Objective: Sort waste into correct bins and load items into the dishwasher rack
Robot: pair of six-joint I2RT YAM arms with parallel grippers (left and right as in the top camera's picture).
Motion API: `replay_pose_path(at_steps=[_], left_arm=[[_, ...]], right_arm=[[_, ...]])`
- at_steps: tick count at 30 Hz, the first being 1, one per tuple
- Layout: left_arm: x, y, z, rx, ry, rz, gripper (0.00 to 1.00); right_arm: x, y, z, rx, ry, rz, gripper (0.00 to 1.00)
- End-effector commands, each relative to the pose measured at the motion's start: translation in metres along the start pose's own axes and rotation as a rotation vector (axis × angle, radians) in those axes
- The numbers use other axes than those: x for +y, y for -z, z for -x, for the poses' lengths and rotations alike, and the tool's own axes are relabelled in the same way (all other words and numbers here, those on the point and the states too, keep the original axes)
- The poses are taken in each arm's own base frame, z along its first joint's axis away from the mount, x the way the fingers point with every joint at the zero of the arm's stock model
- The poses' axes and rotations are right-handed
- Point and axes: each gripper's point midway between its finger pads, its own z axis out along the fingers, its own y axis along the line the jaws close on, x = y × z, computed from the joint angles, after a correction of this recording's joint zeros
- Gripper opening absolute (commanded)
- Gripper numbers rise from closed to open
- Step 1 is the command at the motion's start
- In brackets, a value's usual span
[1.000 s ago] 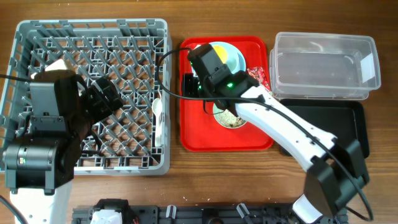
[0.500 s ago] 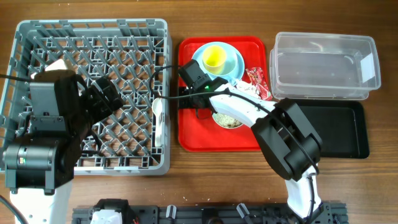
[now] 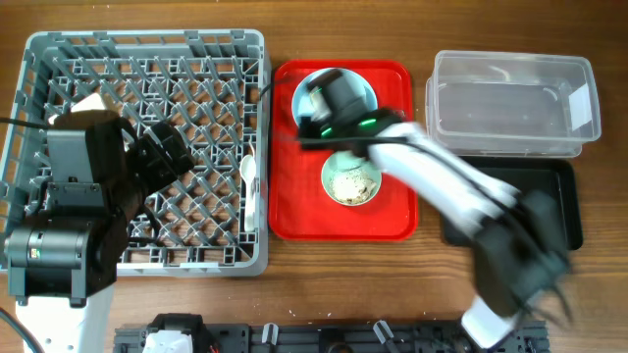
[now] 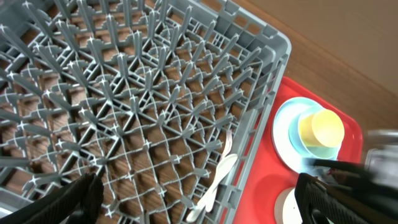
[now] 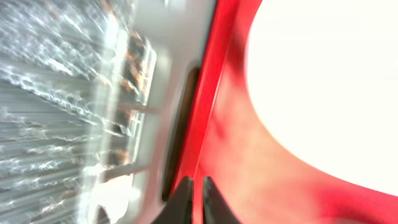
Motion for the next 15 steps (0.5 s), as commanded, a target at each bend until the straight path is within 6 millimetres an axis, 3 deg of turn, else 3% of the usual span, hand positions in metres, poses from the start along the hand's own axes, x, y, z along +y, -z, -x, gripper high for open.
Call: replay_pose_path(at_steps=[1, 3, 4, 6, 9, 15], left_arm=[[0.003, 0.002, 0.004, -0.019, 0.004, 0.009, 1.0], [0.003, 0.002, 0.004, -0.019, 0.005, 0.009, 1.0], [0.003, 0.002, 0.004, -0.019, 0.005, 0.009, 1.0], [0.003, 0.002, 0.004, -0.019, 0.005, 0.009, 1.0], [0.003, 0.002, 0.004, -0.019, 0.005, 0.009, 1.0], [0.003, 0.002, 0.004, -0.019, 0.005, 0.009, 1.0]], right_arm=[[-0.075, 0.136, 0.073, -0.305, -0.014, -0.224, 0.04], [-0.147, 0.166, 0.077, -0.313, -0.1, -0.355, 0.04], [-0.216, 0.18, 0.072, -0.289, -0.207, -0.457, 0.04], [-0.282, 0.179, 0.069, -0.254, -0.215, -0.522, 0.04], [-0.324, 0.14, 0.06, -0.152, -0.112, -0.562, 0.04], [-0.344, 0.07, 0.029, -0.008, -0.113, -0.471, 0.04]])
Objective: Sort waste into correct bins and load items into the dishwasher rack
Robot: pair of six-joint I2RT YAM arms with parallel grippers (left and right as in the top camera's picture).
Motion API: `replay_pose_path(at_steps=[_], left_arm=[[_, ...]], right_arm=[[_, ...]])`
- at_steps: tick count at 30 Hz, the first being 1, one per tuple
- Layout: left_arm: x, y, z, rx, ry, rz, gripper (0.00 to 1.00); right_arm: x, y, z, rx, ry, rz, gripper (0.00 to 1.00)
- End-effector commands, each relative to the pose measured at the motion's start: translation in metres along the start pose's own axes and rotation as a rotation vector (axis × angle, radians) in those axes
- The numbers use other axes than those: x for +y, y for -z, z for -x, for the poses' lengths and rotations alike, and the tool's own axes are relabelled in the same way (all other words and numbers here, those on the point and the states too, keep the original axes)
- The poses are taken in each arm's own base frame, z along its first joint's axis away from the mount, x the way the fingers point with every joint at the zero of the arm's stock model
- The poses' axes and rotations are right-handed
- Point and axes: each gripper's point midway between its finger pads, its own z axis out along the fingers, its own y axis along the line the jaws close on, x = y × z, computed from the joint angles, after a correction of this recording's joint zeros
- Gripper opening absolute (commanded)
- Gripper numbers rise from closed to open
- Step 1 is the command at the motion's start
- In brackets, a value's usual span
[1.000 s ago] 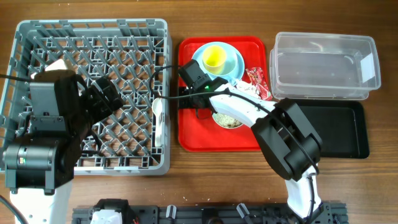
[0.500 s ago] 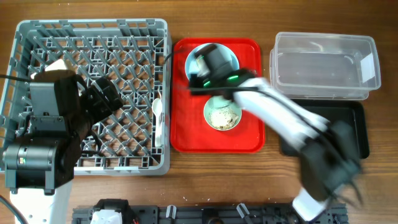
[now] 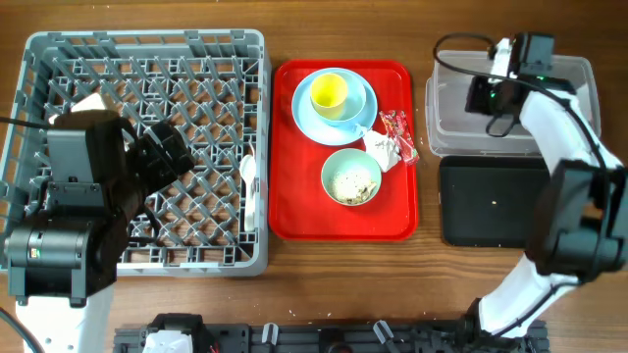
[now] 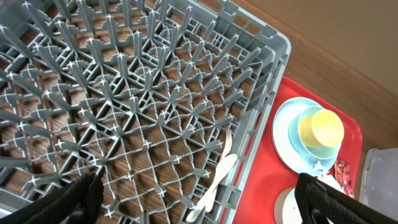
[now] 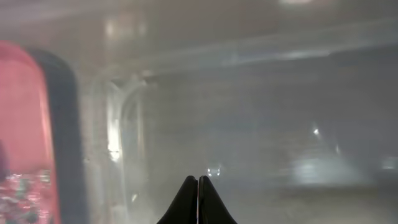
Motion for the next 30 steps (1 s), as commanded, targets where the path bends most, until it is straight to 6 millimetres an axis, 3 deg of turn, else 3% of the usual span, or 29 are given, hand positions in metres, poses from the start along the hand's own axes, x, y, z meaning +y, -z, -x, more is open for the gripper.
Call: replay_pose_path(at_steps=[1, 3, 6, 14, 18, 21, 23, 25, 27, 28, 30], left_arm=[[0.003, 0.002, 0.004, -0.018, 0.005, 0.009, 1.0], [0.003, 0.002, 0.004, -0.018, 0.005, 0.009, 1.0], [0.003, 0.002, 0.004, -0.018, 0.005, 0.009, 1.0], [0.003, 0.002, 0.004, -0.018, 0.004, 0.009, 1.0], [0.003, 0.002, 0.004, -0.018, 0.005, 0.009, 1.0], [0.003, 0.002, 0.004, -0.018, 0.005, 0.009, 1.0], [0.003, 0.002, 0.004, -0.018, 0.004, 0.009, 1.0], [0.003, 0.002, 0.004, -0.018, 0.005, 0.009, 1.0], [0.003, 0.002, 0.004, -0.018, 0.005, 0.009, 1.0], [0.003, 0.002, 0.004, -0.018, 0.005, 0.009, 1.0], [0.003, 0.002, 0.004, -0.018, 0.005, 0.009, 1.0]], right_arm=[[0.014, -0.043, -0.027, 0.089, 0.122, 0.048, 0.04], [0.023, -0.053, -0.033, 0.105, 0.151, 0.057, 0.04], [0.047, -0.053, -0.042, 0.133, 0.195, 0.105, 0.04], [0.085, -0.055, -0.06, 0.161, 0.274, 0.2, 0.04], [0.091, -0.054, -0.062, 0.162, 0.284, 0.206, 0.05], [0.084, -0.047, -0.053, 0.139, 0.29, 0.158, 0.09], [0.072, -0.013, -0.011, 0.017, 0.303, 0.045, 0.18], [0.069, 0.048, 0.038, -0.149, 0.304, -0.022, 0.19], [0.073, 0.132, 0.07, -0.303, 0.299, -0.039, 0.19], [0.073, 0.166, 0.07, -0.335, 0.285, -0.036, 0.19], [0.065, 0.21, 0.035, -0.28, 0.125, -0.026, 0.18]])
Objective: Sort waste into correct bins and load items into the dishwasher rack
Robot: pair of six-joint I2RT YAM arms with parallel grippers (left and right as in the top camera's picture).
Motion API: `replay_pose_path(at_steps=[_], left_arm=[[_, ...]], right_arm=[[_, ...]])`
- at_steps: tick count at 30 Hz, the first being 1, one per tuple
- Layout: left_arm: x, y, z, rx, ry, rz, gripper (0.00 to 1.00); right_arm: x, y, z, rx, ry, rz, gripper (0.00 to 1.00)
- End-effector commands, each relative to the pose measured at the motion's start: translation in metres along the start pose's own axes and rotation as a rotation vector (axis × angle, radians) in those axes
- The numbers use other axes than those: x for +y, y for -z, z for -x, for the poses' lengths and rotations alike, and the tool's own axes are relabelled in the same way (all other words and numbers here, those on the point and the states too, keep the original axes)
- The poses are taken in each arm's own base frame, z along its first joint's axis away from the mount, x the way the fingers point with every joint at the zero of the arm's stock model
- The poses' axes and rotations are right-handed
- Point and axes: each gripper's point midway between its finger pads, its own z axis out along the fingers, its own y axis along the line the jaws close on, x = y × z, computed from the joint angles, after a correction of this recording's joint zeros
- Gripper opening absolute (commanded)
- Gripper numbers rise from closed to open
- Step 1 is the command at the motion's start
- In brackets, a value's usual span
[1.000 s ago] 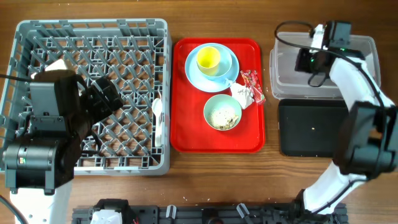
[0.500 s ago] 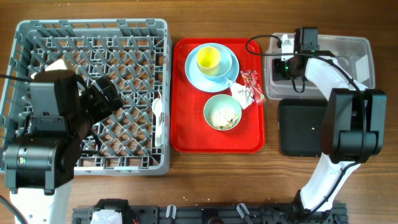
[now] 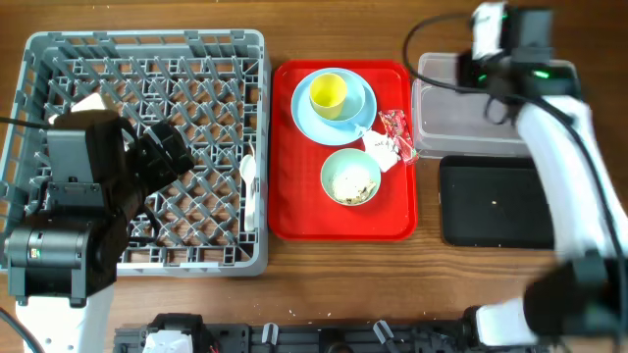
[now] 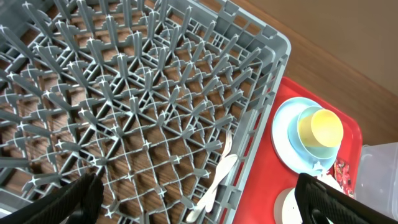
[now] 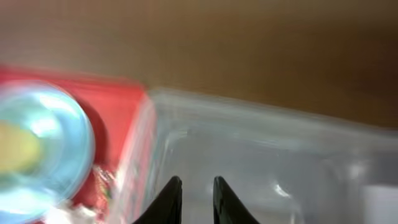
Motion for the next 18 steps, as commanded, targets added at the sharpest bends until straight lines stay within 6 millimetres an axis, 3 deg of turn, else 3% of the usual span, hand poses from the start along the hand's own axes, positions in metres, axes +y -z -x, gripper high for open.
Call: replay_pose_path(at_steps=[1, 2, 4, 7, 9, 11, 14, 16, 18], left_arm=[[0.003, 0.002, 0.004, -0.018, 0.005, 0.009, 1.0], [0.003, 0.002, 0.004, -0.018, 0.004, 0.009, 1.0], [0.003, 0.002, 0.004, -0.018, 0.005, 0.009, 1.0], [0.003, 0.002, 0.004, -0.018, 0.004, 0.009, 1.0], [0.003, 0.002, 0.004, -0.018, 0.005, 0.009, 1.0], [0.003, 0.002, 0.004, -0.018, 0.005, 0.009, 1.0], [0.003, 0.002, 0.004, -0.018, 0.005, 0.009, 1.0], [0.003, 0.002, 0.004, -0.018, 0.005, 0.009, 1.0], [0.003, 0.002, 0.004, -0.018, 0.005, 0.009, 1.0]], right_arm=[[-0.006, 0.077, -0.029, 0.07, -0.25, -0.045, 0.14], [-0.003, 0.089, -0.073, 0.231, -0.379, -0.067, 0.09], [0.002, 0.085, -0.122, 0.404, -0.462, -0.099, 0.06], [0.016, 0.041, -0.213, 0.586, -0.61, -0.143, 0.04], [0.028, 0.016, -0.244, 0.589, -0.649, -0.103, 0.04], [0.028, -0.002, -0.261, 0.556, -0.645, -0.1, 0.04], [0.013, -0.021, -0.286, 0.491, -0.609, -0.191, 0.04], [0.012, -0.037, -0.293, 0.418, -0.503, -0.157, 0.04], [0.011, -0.045, -0.286, 0.359, -0.411, -0.13, 0.05]])
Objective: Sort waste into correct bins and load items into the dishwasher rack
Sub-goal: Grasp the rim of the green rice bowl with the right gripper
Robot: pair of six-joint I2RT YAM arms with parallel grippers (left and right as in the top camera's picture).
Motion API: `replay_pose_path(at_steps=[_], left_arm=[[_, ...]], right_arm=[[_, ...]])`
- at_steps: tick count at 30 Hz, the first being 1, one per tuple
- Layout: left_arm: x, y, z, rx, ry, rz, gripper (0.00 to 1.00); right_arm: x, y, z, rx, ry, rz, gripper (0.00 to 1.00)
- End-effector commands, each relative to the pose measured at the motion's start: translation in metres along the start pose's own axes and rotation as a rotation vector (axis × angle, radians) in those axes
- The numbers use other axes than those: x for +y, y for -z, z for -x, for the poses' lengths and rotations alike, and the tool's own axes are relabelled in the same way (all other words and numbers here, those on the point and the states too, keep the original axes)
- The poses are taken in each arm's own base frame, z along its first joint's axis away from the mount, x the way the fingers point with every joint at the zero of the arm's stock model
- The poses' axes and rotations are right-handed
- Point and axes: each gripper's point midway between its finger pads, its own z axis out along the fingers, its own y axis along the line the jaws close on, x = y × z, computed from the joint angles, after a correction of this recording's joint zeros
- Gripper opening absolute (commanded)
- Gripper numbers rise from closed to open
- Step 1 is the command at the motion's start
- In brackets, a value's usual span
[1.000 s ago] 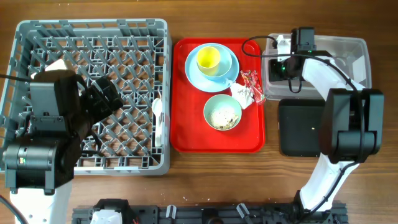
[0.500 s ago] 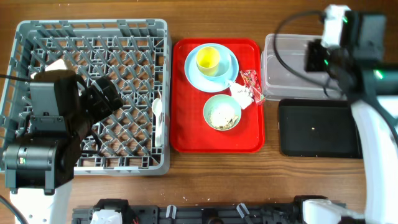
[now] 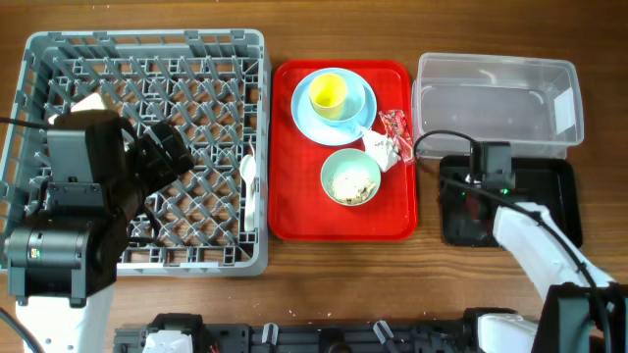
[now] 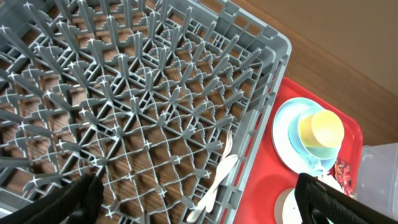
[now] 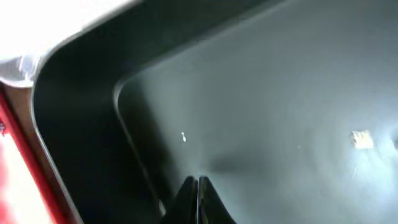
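A grey dishwasher rack fills the left, with a white fork lying at its right edge. On the red tray stand a yellow cup on a blue plate, a bowl with food bits, and crumpled wrappers. My left gripper hangs wide open over the rack with nothing in it. My right gripper is shut on nothing, low over the left part of the black bin.
A clear plastic bin sits behind the black bin, close to the red tray's right side. A few crumbs lie on the black bin's floor. Bare wooden table runs along the front.
My right gripper was at the clear bin's back left corner with its jaws slightly apart; now it is shut over the black bin's left part. The left arm has not moved.
My right gripper was shut low at the red tray's left edge. Then it was shut over the clear bin. Then it stood at that bin's back left corner, and the bin lay further left. Now it is over the black bin. The left arm stayed still.
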Motion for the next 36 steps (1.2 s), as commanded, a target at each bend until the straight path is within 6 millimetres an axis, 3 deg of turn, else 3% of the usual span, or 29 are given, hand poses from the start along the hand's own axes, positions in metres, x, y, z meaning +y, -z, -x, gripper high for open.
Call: replay_pose_path(at_steps=[1, 6, 12, 19, 24, 26, 29, 31, 32, 34, 35, 36], left_arm=[[0.002, 0.002, 0.003, -0.016, 0.005, 0.006, 1.0], [0.002, 0.002, 0.003, -0.016, 0.004, 0.006, 1.0], [0.002, 0.002, 0.003, -0.016, 0.005, 0.006, 1.0], [0.002, 0.002, 0.003, -0.016, 0.005, 0.006, 1.0], [0.002, 0.002, 0.003, -0.016, 0.005, 0.006, 1.0], [0.002, 0.002, 0.003, -0.016, 0.004, 0.006, 1.0], [0.002, 0.002, 0.003, -0.016, 0.005, 0.006, 1.0], [0.002, 0.002, 0.003, -0.016, 0.005, 0.006, 1.0], [0.002, 0.002, 0.003, -0.016, 0.005, 0.006, 1.0], [0.002, 0.002, 0.003, -0.016, 0.005, 0.006, 1.0], [0.002, 0.002, 0.003, -0.016, 0.005, 0.006, 1.0], [0.002, 0.002, 0.003, -0.016, 0.005, 0.006, 1.0]], right_arm=[[-0.005, -0.006, 0.003, -0.044, 0.179, -0.019, 0.04], [0.016, -0.006, 0.002, -0.051, 0.404, 0.094, 0.04], [0.056, 0.003, -0.008, -0.038, 0.479, 0.339, 0.04], [0.079, 0.01, -0.014, -0.049, 0.552, 0.445, 0.04], [0.079, 0.01, 0.0, -0.09, 0.478, 0.419, 0.06], [0.066, 0.015, 0.015, -0.115, 0.437, 0.318, 0.2], [0.07, 0.06, 0.039, -0.169, 0.435, 0.302, 0.35], [0.076, 0.114, 0.057, -0.224, 0.34, 0.335, 0.41], [0.088, 0.145, 0.056, -0.238, 0.308, 0.423, 0.45], [0.12, 0.184, 0.039, -0.234, 0.374, 0.662, 0.5], [0.131, 0.191, 0.03, -0.221, 0.408, 0.713, 0.5], [0.141, 0.186, 0.019, -0.194, 0.45, 0.704, 0.52]])
